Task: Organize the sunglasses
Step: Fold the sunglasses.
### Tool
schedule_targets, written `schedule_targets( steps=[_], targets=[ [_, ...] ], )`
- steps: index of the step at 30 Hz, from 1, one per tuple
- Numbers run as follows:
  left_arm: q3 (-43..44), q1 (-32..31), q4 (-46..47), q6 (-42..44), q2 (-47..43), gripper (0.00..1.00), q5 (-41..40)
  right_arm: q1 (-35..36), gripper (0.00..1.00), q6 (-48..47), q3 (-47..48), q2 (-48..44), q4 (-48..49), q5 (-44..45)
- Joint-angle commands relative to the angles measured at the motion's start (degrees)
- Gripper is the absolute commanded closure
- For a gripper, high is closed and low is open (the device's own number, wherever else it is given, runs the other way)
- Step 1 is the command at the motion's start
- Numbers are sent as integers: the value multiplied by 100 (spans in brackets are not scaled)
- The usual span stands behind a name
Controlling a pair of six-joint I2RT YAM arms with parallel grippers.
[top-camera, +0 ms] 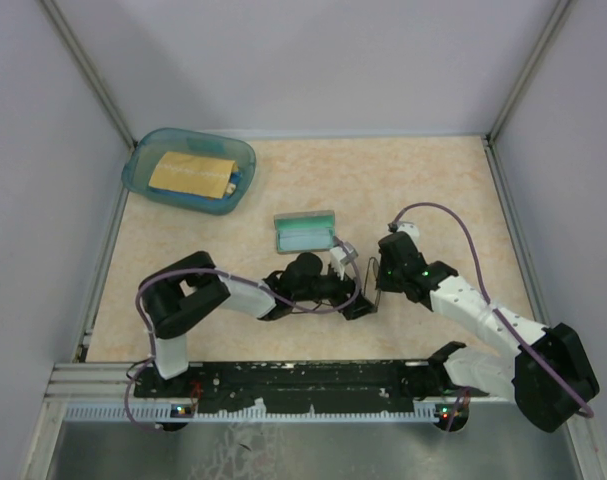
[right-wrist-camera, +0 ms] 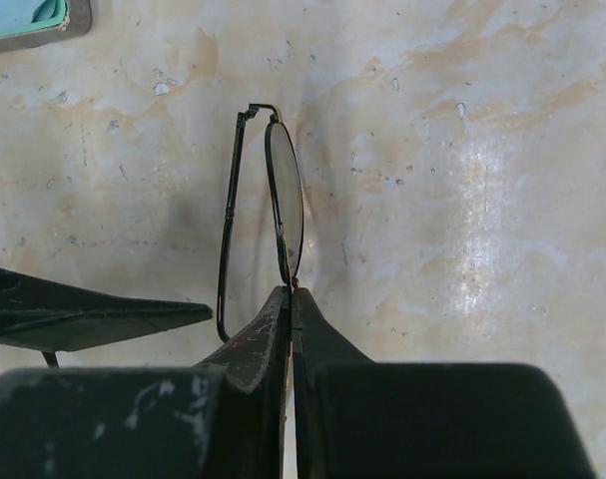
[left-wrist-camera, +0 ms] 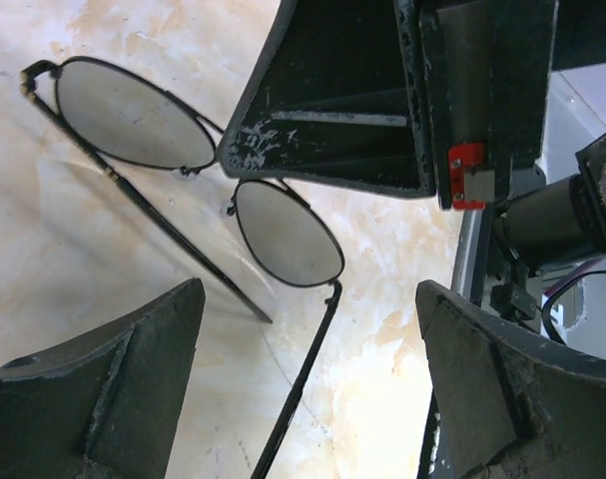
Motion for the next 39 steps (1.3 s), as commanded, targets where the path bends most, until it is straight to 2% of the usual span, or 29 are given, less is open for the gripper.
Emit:
schedule_targets(
  steps=[1,7,11,19,27,39],
  targets=[
    [-261,-29,-199,226,-569,7,-535,-46,100,24,54,12,234,31],
    [-747,-29,-1314,445,-1706,6,-1895,-46,100,-10,41,-53,201,51],
    [-880,-29,-2053,587,-2115,6,-2171,-46,100,-33,30,-83,224,30],
    [-649,-73,-3527,871,-2053,7,-2341,-41,100,-54,19,-8,327,-16],
    [-592,-148,-4035,1012,-2214,7,-2438,-45,100,-92,42,26,363,-58],
    [13,-153,-4321,771,-1508,6,-3320,-46,100,-172,15,-38,298,-75]
  ],
)
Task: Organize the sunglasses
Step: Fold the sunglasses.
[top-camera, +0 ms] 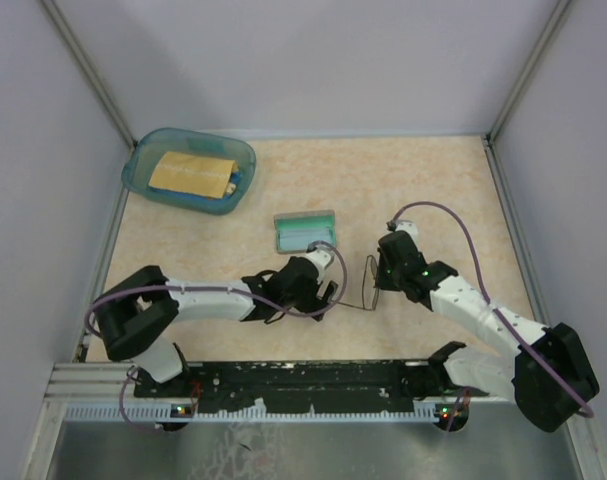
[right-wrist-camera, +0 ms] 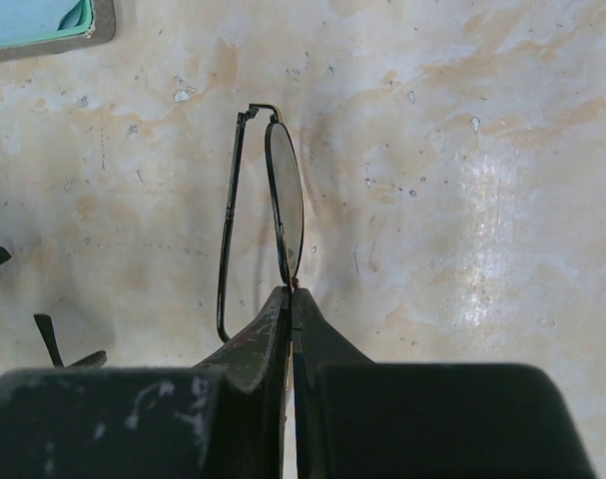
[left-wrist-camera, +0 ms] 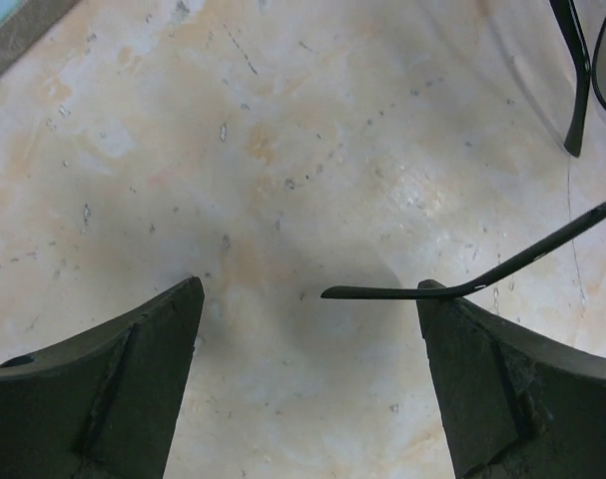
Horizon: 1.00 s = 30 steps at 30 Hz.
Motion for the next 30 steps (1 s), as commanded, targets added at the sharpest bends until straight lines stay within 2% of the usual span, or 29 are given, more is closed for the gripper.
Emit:
schedule_targets(
  steps=[1,7,16,30],
  targets=[
    [410,-47,-147,-81,249,6,-410,-46,100,-101,3,-43,164,5],
    [871,-42,-237,-30,509,6,-635,-46,100,-104,-45,-34,212,-63],
    [1473,-52,-246,58,985,6,-398,-41,100,-126,-52,-60,202,-78],
    [1870,-78,-138,51,1392,6,-208,-46,100,-102,-70,-35,263,-148]
  ],
)
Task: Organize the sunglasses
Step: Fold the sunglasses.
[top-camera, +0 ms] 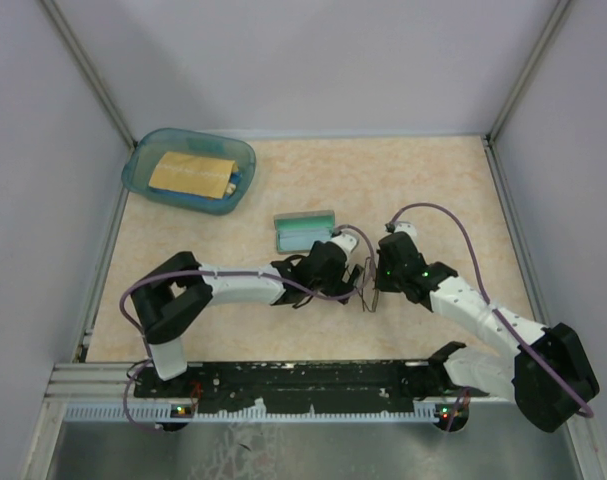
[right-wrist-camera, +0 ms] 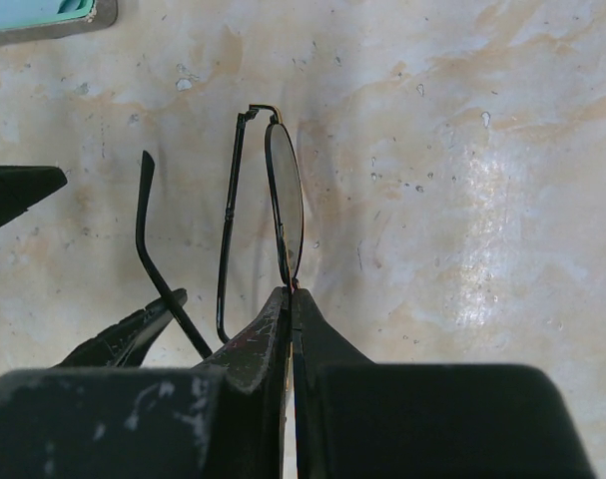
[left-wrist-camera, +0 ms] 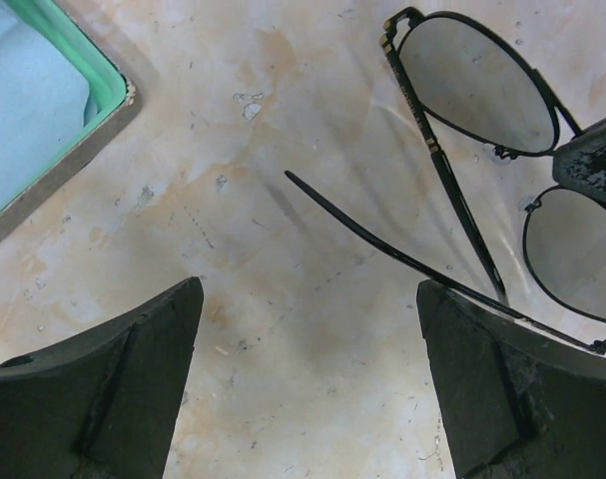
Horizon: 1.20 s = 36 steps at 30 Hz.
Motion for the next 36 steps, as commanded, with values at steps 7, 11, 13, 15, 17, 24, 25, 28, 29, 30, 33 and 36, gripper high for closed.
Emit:
schedule_targets(
  steps=[7,11,13,15,17,24,25,28,29,30,33,36],
  targets=[
    [370,-69,186,24,284,6,218,-46,100,10,-17,-44,235,-51],
    [428,-71,229,2,362,6,273,-43,100,24,-35,-78,249,-55],
    [442,-80,267,-5,392,6,299,-46,100,29,-40,-85,233,-58],
    [458,-88,290,-14,411,6,311,-46,100,35,-39,-89,233,-54],
    [464,-88,335,-15,428,6,342,-46,100,38,-34,-94,242,-62],
    [547,-90,383,-16,480,6,395,-45,100,45,-49,-102,238,-78],
    [566,-92,394,-24,489,6,414,-46,100,53,-49,-106,230,-78],
    [611,-97,416,-24,537,6,466,-46,100,64,-55,-120,225,-69],
    [628,-97,418,-26,550,6,483,-46,100,66,-61,-124,229,-70],
    [646,-97,418,-31,567,6,492,-46,100,66,-62,-131,230,-65],
    [657,-106,340,-49,548,6,375,-48,100,69,-58,-133,216,-53],
    [555,-106,73,-113,338,6,78,-46,100,67,-66,-122,215,-22]
  ],
)
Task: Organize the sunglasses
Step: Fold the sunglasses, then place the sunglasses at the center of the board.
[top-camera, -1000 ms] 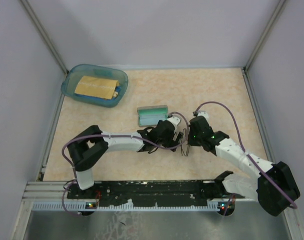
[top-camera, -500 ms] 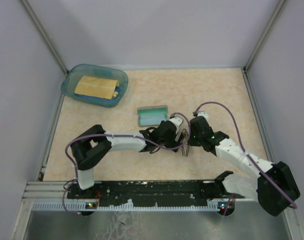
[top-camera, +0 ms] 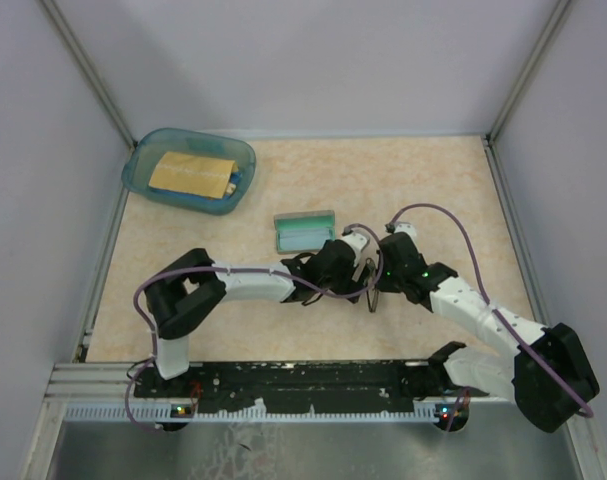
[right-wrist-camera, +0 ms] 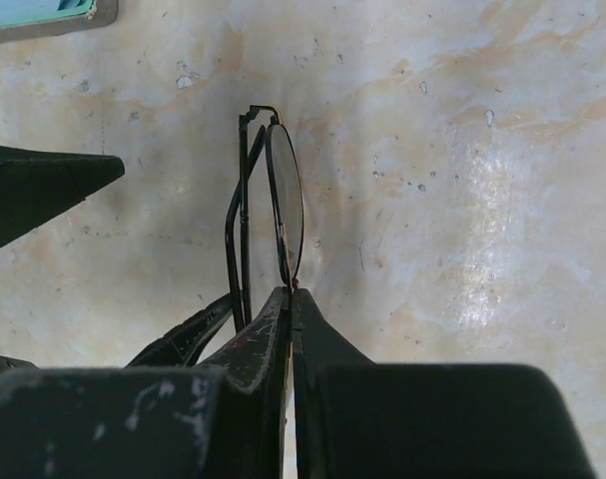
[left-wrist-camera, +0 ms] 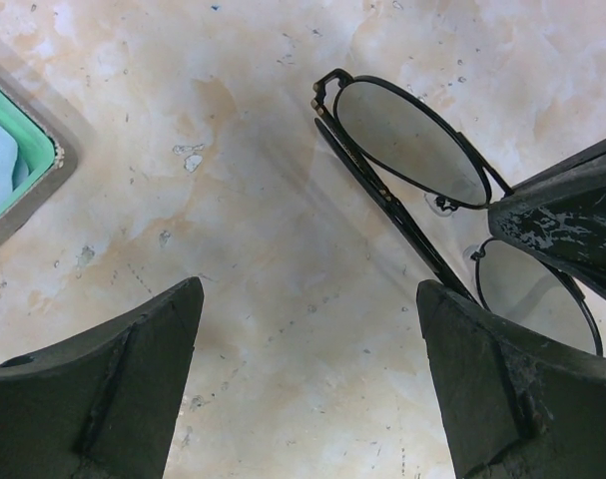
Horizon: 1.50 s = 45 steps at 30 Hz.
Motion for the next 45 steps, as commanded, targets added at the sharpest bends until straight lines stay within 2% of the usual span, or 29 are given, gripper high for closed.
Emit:
schedule_targets(
  steps=[1,9,15,24,33,45],
  targets=[
    [15,-58,-211,-126,-246,6,-386,-41,100,64,-20,-98,169,17],
    [-748,-56,-831,-412,-1323,6,-1279,-34,100,66,178,22,-133,242],
    [-1201,-54,-841,-501,-1957,5,-1423,104,100,80,501,61,-387,427],
    [-1466,-50,-858,-532,-2317,5,-1587,351,100,66,1138,325,-1043,1072],
    [-1746,-45,-920,-531,-2904,5,-1749,609,100,135,1823,1072,-1885,1960],
    [-2169,-49,-790,-512,-3561,4,-1912,971,100,350,2444,2114,-2280,2367]
  ],
)
